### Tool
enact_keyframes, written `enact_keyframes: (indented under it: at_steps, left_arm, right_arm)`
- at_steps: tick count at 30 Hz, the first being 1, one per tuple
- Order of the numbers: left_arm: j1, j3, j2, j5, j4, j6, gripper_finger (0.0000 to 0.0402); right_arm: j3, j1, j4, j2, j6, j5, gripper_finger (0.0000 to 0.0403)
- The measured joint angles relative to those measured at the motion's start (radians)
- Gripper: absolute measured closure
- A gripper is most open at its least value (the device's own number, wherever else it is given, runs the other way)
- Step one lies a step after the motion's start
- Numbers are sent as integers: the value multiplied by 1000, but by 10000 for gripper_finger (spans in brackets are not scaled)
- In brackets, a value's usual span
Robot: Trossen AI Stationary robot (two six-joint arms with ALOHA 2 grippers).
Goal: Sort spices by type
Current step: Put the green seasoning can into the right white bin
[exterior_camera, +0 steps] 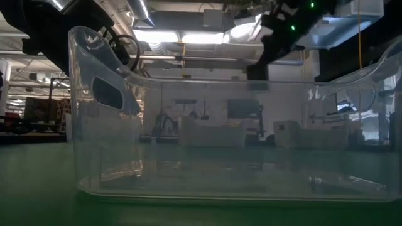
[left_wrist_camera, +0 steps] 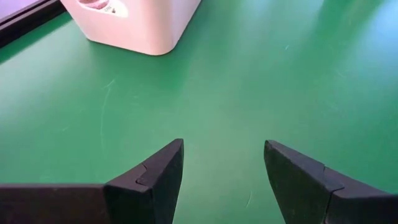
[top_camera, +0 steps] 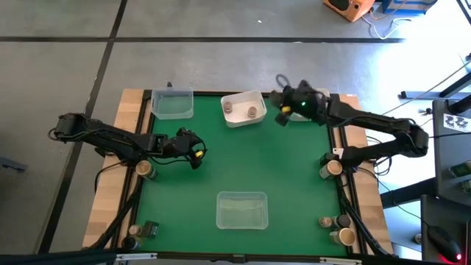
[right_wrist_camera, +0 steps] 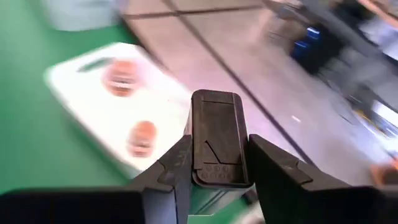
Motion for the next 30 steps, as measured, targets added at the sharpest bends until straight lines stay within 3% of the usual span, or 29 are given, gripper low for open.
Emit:
enact_keyframes:
  at_steps: [8, 16, 20, 30]
  left_arm:
    - [0, 0, 0, 0, 1, -4, 194]
    - [-2, 0, 0, 0, 1, -4, 194]
    - [-2, 0, 0, 0, 1, -4, 194]
    - [-2, 0, 0, 0, 1, -1, 194]
  right_arm:
    - [-126, -243, 101, -8, 47, 129, 269]
    - [-256, -405, 217, -2, 159, 140, 269]
    - [-284, -436, 276, 37, 190, 104, 269]
    - [-292, -441, 256, 106, 219, 132, 271]
